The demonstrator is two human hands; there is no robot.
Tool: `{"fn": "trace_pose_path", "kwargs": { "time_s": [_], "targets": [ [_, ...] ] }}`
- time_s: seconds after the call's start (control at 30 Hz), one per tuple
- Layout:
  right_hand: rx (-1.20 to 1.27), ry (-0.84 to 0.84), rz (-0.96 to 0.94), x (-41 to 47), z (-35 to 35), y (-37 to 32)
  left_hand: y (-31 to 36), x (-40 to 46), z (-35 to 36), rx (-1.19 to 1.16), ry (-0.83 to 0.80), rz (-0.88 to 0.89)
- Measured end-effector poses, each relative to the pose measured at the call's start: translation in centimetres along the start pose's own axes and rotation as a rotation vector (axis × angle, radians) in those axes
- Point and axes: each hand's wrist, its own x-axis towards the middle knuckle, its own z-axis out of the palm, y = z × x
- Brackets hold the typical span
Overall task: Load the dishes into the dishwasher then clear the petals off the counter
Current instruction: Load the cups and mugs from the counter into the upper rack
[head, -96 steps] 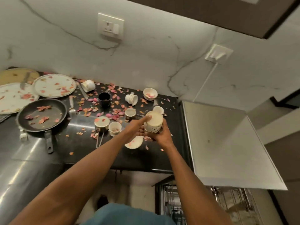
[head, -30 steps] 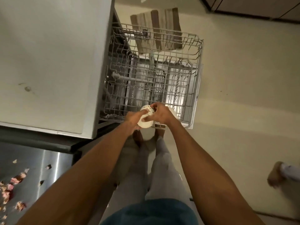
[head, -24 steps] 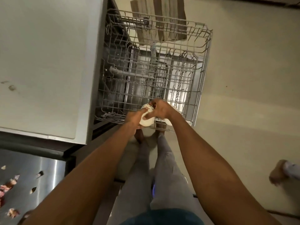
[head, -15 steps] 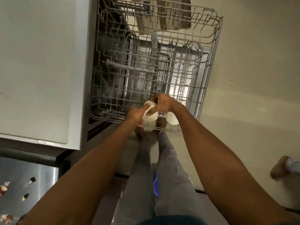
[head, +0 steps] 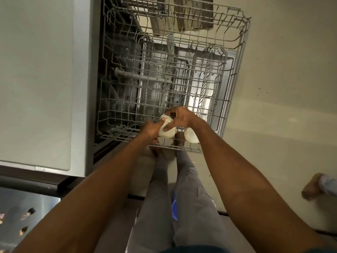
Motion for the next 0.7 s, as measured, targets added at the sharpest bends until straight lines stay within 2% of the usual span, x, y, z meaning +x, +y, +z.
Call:
{"fn": "trace_pose_path", "kwargs": {
  "time_s": [0.2,0.5,0.7],
  "targets": [
    [-0.037,0.02,0.006,-0.9,0.5,-0.7,0.9,-2.0,-0.4,0.073,-0.03,-0.007],
    [0.126,0.274,0.095,-6.4,-0.1,-4.0,4.2,-10.4,-3.6,0.38,-0.007,0.107],
    [0.011,0.373,0.089,-10.4,0.2,-6.9,2.9,-16.0,-4.8,0.417,0.042,0.235]
  ]
}}
